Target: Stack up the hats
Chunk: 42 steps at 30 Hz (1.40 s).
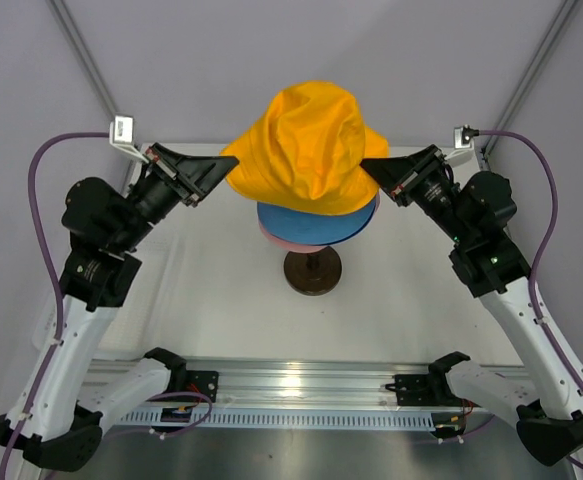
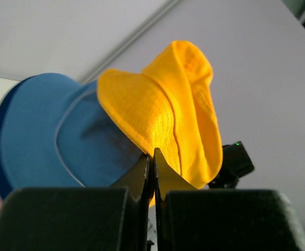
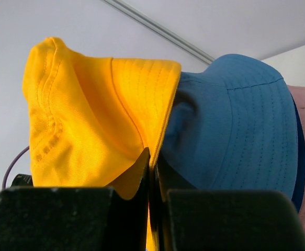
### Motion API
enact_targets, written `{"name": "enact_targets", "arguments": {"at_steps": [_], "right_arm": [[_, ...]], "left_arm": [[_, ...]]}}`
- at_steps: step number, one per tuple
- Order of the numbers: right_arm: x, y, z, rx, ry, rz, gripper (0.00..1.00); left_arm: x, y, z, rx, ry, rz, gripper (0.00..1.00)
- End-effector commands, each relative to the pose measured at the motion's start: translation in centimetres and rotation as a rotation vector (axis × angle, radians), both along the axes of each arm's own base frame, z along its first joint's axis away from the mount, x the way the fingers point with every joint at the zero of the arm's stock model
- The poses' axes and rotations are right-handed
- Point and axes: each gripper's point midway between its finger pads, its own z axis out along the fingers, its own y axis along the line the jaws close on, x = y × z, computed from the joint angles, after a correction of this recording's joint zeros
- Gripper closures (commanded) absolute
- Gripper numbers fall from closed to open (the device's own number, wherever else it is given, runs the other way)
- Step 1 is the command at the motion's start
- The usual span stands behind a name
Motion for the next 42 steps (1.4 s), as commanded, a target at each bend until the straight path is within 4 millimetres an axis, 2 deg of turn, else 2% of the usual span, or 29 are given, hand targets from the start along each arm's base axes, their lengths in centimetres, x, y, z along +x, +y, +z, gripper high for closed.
{"name": "enact_targets", "arguments": {"at_steps": [1, 2, 4, 5, 7, 9, 10, 12, 13, 16, 18, 19, 23, 27, 30, 33, 34, 36, 37, 38, 42], "right_arm": [[0.6, 0.1, -0.6, -0.025, -0.003, -0.01, 0.94], [0.8, 0.2, -1.0, -0.032, 0.005, -0.012, 0.94], [1.1, 0.3, -1.2, -0.035, 0.008, -0.011, 0.94], [1.2, 0.4, -1.5, -0.04, 0.014, -0.009, 0.94], [1.4, 0.3, -1.7, -0.049, 0.019, -0.017, 0.9], [1.4, 0.0, -2.0, -0.056, 0.023, -0.032, 0.8], [1.1, -0.3, -1.7, -0.053, 0.011, -0.04, 0.71], [0.9, -0.8, -1.8, -0.048, 0.006, -0.068, 0.64], [0.4, -1.4, -1.0, -0.034, -0.024, -0.081, 0.58], [-0.7, -2.0, 0.6, -0.03, -0.105, -0.092, 0.49], [-1.3, -2.2, 2.1, -0.03, -0.146, -0.09, 0.49], [-1.2, -2.2, 2.2, -0.04, -0.148, -0.094, 0.48], [0.1, -1.8, 1.7, -0.051, -0.135, -0.1, 0.47], [1.3, -0.7, 1.0, -0.034, -0.122, -0.071, 0.47], [2.5, -0.5, 0.4, -0.038, -0.107, -0.09, 0.5], [3.0, -0.8, 0.3, -0.026, -0.1, -0.111, 0.58], [3.2, -0.9, 0.3, -0.024, -0.097, -0.121, 0.67], [3.6, -1.6, -0.1, -0.029, -0.084, -0.168, 0.79], [3.7, -2.0, -0.3, -0.028, -0.078, -0.186, 0.94], [3.9, -2.5, -0.5, -0.022, -0.068, -0.217, 1.0], [4.2, -2.4, -3.0, -0.04, -0.018, -0.222, 1.0]], "left_arm": [[1.5, 3.0, -2.3, 0.08, 0.027, 0.193, 0.99], [1.9, 3.3, -3.4, 0.092, 0.051, 0.216, 0.99], [2.6, 3.5, -4.2, 0.1, 0.064, 0.23, 0.99], [3.4, 3.2, -5.2, 0.114, 0.089, 0.226, 0.99], [4.0, 2.5, -5.8, 0.138, 0.095, 0.197, 0.99], [5.2, 1.7, -7.1, 0.159, 0.132, 0.174, 0.99], [5.4, 1.2, -7.6, 0.163, 0.14, 0.15, 0.99], [6.3, 0.6, -8.6, 0.16, 0.167, 0.129, 0.99], [6.4, 0.4, -8.8, 0.156, 0.171, 0.122, 0.99], [6.8, 0.0, -9.3, 0.149, 0.181, 0.108, 0.99], [6.9, 0.0, -9.5, 0.145, 0.18, 0.108, 0.99], [6.9, -0.1, -9.5, 0.143, 0.178, 0.106, 0.99], [7.1, -0.3, -10.4, 0.145, 0.196, 0.096, 0.99], [6.9, -0.3, -10.1, 0.143, 0.182, 0.095, 0.99], [6.8, -0.2, -9.6, 0.143, 0.165, 0.098, 0.99], [6.8, -0.2, -9.5, 0.148, 0.159, 0.097, 0.99], [6.8, -0.2, -9.4, 0.148, 0.155, 0.097, 0.99], [6.9, -0.2, -9.8, 0.151, 0.164, 0.099, 0.99], [6.8, -0.2, -9.9, 0.149, 0.166, 0.095, 0.99], [6.9, -0.3, -10.0, 0.148, 0.166, 0.092, 0.99], [7.0, -0.2, -11.5, 0.16, 0.193, 0.097, 0.99]]}}
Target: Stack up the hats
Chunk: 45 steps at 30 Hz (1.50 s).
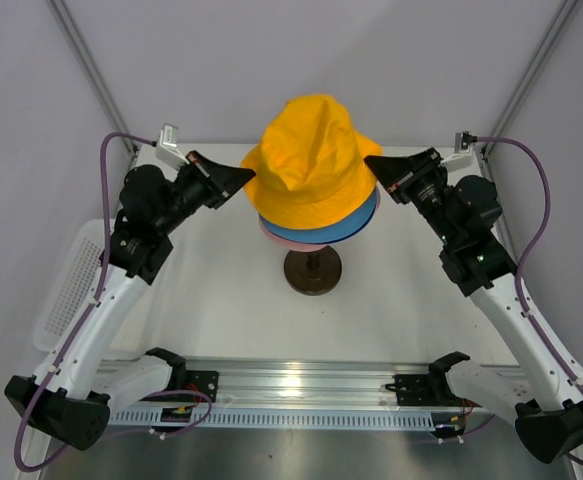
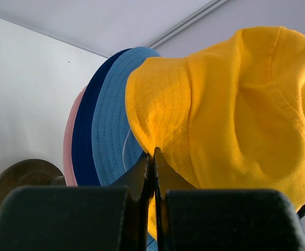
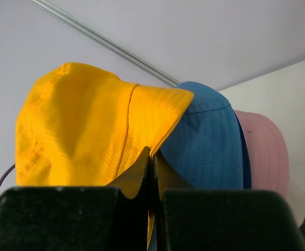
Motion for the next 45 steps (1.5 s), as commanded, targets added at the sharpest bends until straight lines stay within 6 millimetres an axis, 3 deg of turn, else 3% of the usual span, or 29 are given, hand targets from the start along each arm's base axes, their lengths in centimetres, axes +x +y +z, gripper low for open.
{"name": "enact_targets", "arguments": {"at_steps": [1, 7, 12, 23, 25, 27, 29, 30, 32, 34, 37, 41, 45], "right_arm": [[0.9, -1.2, -1.4, -0.005, 0.028, -0.075, 1.0], [0.8, -1.9, -8.2, -0.091, 0.212, -0.106, 1.0], [-0.4, -2.5, -11.4, -0.105, 0.292, -0.103, 1.0], [-1.4, -1.7, -12.5, -0.19, 0.305, 0.004, 1.0], [-1.1, -1.4, -13.1, -0.2, 0.32, 0.02, 0.93], [-0.6, -1.6, -12.2, -0.193, 0.302, 0.022, 0.79], [-0.1, -1.7, -11.4, -0.19, 0.282, 0.043, 0.72], [0.0, -1.6, -10.1, -0.191, 0.249, 0.051, 0.66], [0.0, -1.8, -9.2, -0.22, 0.229, 0.056, 0.59], [0.1, -2.6, -8.1, -0.243, 0.204, 0.034, 0.53], [-0.4, -4.1, -7.0, -0.233, 0.188, 0.003, 0.43], [-1.7, -5.8, -5.3, -0.194, 0.166, -0.032, 0.39], [-3.8, -5.2, -3.1, -0.115, 0.104, 0.024, 0.38]], "left_arm": [[0.1, 0.4, -1.0, 0.021, -0.004, 0.009, 0.99], [-0.4, 0.7, -3.9, 0.062, 0.071, 0.014, 0.99], [-1.1, 0.5, -5.8, 0.089, 0.104, -0.018, 0.99], [-2.3, -0.7, -7.2, 0.222, 0.042, -0.146, 0.99], [-2.5, -0.7, -7.1, 0.267, -0.001, -0.152, 0.98], [-2.7, -0.7, -7.3, 0.281, 0.005, -0.143, 0.96], [-2.8, -0.2, -6.8, 0.268, 0.005, -0.101, 0.97], [-2.9, -0.1, -6.8, 0.256, 0.015, -0.082, 0.97], [-3.6, 0.3, -7.2, 0.193, 0.04, -0.028, 0.98], [-4.8, -0.5, -5.9, 0.113, 0.004, -0.039, 0.98], [-6.0, -0.2, -6.3, 0.067, 0.015, -0.01, 0.97], [-7.0, -0.2, -5.8, 0.032, 0.025, -0.009, 0.96], [-7.2, -1.1, -5.8, 0.012, 0.037, -0.013, 0.97]]}}
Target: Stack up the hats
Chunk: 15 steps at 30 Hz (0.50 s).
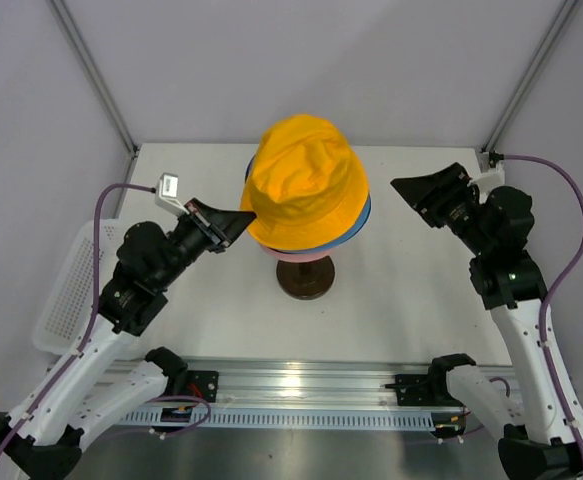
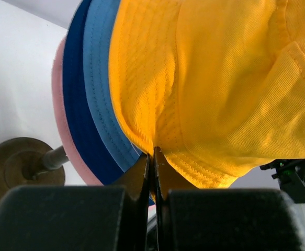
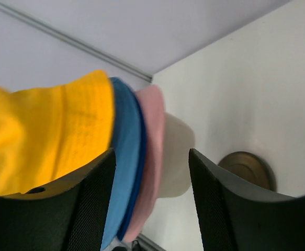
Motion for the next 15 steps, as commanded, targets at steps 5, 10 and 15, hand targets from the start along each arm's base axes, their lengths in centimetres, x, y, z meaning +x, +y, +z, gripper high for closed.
{"name": "enact_targets", "arguments": {"at_steps": [5, 10, 15], "right_arm": [[-4.5, 2.9, 5.0, 0.217, -0.135, 0.203, 0.37], [-5.8, 5.1, 5.2, 0.233, -0.157, 0.268, 0.34], [-6.1, 6.6, 4.6, 0.223, -0.113, 0.321, 0.34]], "left_arm": [[-0.7, -2.4, -2.2, -0.031, 0.11, -0.027, 0.98], [-1.2, -2.8, -1.3, -0.102, 0.087, 0.009, 0.99], [-1.6, -2.6, -1.0, -0.131, 0.088, 0.061, 0.99]]}}
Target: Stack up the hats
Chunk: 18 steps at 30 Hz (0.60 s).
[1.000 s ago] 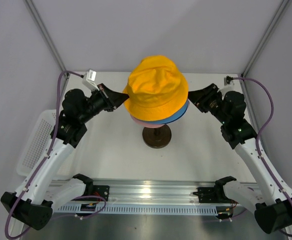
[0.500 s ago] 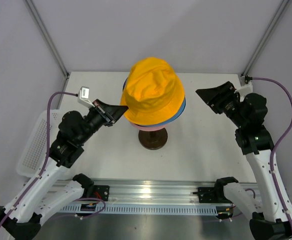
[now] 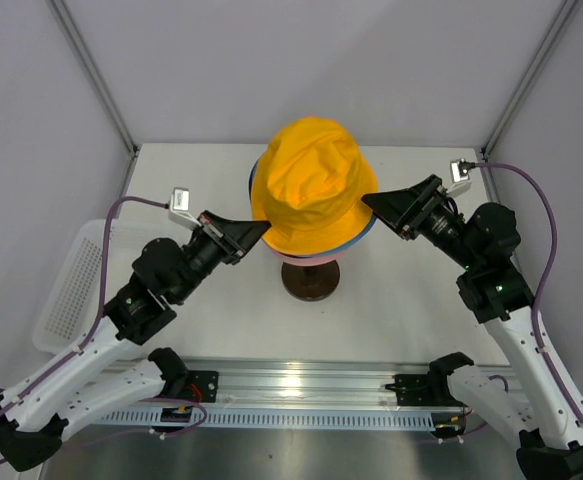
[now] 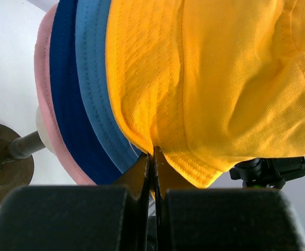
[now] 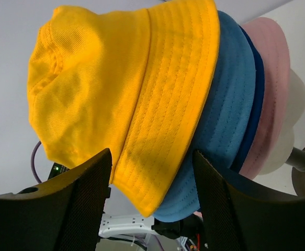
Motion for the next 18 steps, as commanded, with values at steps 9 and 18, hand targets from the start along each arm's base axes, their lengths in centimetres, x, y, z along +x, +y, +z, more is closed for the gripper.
{"name": "enact_targets", "arguments": {"at_steps": [9, 18], "right_arm": [[-0.6, 0.3, 1.3, 0.047, -0.013, 0.002, 0.41], [0.6, 0.2, 0.7, 0.021, 0.002, -0.03, 1.0]], "left_arm": [[0.2, -1.8, -0.6, 0.0, 0.021, 0.024, 0.98], [0.4, -0.3, -0.3, 0.056, 0.0, 0.089, 0.84]]}}
